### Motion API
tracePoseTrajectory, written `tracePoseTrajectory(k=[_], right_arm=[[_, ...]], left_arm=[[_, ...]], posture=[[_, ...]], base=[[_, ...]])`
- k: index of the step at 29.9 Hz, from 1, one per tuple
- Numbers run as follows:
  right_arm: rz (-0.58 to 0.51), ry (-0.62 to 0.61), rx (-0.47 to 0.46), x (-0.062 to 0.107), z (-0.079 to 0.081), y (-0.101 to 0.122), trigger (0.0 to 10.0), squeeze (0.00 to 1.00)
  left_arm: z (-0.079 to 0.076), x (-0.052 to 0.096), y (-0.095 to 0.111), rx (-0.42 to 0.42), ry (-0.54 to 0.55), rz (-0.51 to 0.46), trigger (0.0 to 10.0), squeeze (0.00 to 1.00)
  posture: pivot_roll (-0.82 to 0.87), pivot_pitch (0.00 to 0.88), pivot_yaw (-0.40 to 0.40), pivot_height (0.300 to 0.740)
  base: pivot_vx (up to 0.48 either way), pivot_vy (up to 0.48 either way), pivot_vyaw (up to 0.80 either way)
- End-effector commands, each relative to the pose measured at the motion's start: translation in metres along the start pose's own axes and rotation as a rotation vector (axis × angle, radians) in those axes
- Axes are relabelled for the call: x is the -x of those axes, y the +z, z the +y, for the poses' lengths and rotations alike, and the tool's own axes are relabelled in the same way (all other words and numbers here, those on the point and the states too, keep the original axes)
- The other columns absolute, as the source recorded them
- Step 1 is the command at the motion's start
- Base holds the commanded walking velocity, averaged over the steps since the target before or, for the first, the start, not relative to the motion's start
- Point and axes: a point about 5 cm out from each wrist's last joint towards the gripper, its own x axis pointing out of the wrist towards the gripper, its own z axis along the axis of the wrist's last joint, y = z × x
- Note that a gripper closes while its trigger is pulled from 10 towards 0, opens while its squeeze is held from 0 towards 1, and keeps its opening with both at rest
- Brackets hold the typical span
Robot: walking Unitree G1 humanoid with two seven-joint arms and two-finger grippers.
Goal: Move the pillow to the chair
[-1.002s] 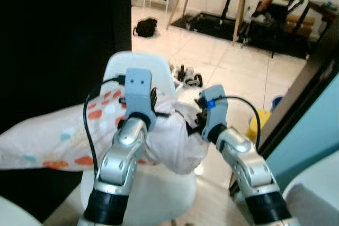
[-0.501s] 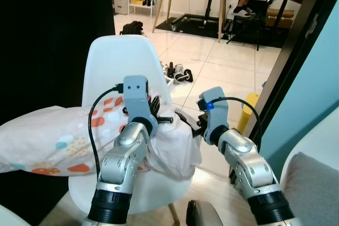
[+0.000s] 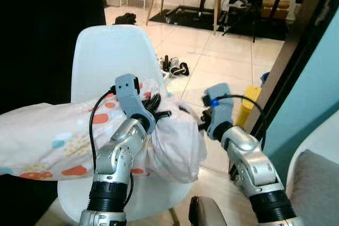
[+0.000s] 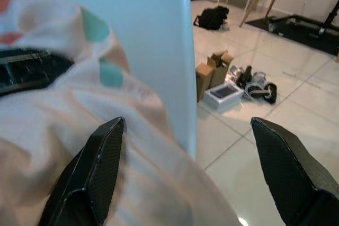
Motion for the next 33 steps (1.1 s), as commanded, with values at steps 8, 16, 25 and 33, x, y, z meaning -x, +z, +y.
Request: tracePoseTrajectory(k=[8,16,25,33], right_arm=[[-0.004,-0.019,0.007,0.001,-0.003,0.000,10.0,0.00],[0.066,-0.066,0.046,0.000,-0.010,-0.011,10.0,0.00],[0.153,-0.089,0.087,0.001,-0.016,-0.023,10.0,0.00],[0.217,-0.102,0.108,0.002,-0.019,-0.033,10.0,0.00]], left_arm=[[-0.083,-0.005,0.013,0.160,-0.378,0.003,10.0,1.00],[-0.078,0.025,0.044,-0.220,-0.491,-0.006,10.0,1.00],[-0.064,0.057,0.101,-0.586,-0.479,-0.076,10.0,1.00],[-0.016,0.089,0.079,-0.810,-0.432,0.213,10.0,1.00]], posture=[[-0.06,0.000,-0.059,0.551],[-0.04,0.000,-0.066,0.551],[-0.03,0.000,-0.066,0.551],[-0.02,0.000,-0.073,0.551]], base=[[0.000,0.000,0.00],[0.000,0.000,0.00],[0.000,0.000,0.00],[0.000,0.000,0.00]])
